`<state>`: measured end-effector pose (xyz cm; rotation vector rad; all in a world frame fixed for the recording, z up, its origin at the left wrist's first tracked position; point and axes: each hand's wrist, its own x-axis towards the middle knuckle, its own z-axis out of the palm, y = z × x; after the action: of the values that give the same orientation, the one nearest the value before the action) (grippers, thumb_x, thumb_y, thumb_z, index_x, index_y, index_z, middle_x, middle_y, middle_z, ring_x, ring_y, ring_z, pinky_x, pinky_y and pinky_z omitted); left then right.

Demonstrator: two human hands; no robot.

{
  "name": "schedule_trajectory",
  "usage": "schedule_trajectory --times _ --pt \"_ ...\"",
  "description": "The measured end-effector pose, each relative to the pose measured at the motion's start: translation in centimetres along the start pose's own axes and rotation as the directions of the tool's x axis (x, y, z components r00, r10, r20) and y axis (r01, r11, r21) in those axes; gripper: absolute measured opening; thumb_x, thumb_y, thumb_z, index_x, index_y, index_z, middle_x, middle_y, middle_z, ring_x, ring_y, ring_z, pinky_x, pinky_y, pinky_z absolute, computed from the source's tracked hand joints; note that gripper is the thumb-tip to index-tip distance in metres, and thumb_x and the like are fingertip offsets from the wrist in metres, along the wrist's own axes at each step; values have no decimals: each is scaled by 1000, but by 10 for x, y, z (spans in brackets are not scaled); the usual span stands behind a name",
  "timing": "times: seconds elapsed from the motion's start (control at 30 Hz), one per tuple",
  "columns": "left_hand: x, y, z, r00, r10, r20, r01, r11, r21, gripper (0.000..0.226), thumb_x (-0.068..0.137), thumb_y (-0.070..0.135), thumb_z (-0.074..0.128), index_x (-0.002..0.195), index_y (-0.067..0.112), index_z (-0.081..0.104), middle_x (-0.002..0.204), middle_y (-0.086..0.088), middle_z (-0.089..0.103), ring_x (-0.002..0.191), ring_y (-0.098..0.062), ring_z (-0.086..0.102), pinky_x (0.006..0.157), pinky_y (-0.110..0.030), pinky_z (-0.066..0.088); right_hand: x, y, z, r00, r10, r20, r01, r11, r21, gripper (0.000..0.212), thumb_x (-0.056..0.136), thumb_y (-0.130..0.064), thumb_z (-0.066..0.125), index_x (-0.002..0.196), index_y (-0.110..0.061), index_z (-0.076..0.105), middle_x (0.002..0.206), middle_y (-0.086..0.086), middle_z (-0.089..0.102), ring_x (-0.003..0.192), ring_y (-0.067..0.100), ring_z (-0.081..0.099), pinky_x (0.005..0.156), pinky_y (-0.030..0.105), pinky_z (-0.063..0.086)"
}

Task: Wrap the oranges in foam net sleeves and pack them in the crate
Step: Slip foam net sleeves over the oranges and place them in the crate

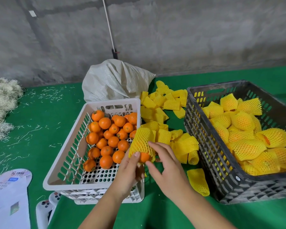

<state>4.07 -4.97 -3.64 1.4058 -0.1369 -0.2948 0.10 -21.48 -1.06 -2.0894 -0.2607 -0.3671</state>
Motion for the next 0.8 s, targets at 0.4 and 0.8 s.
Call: schedule_trajectory --times 0.4,0.8 --pt "2 -1 0 993 117 -8 -116 992 57 61 80 29 91 131 35 57 122 -8 70 111 -29 68 93 -42 59 -1 5 -3 965 -134 -226 102 983 -150 19 97 -8 62 113 -10 72 107 -5 64 94 6 61 79 21 55" --pt "11 -12 -12 995 97 25 -100 984 146 96 80 13 91 154 39 37 135 5 63 124 -24 65 94 -42 60 -11 8 16 967 249 -45 -249 969 11 49 94 -16 66 128 -41 43 117 -24 49 105 -7 51 74 6 43"
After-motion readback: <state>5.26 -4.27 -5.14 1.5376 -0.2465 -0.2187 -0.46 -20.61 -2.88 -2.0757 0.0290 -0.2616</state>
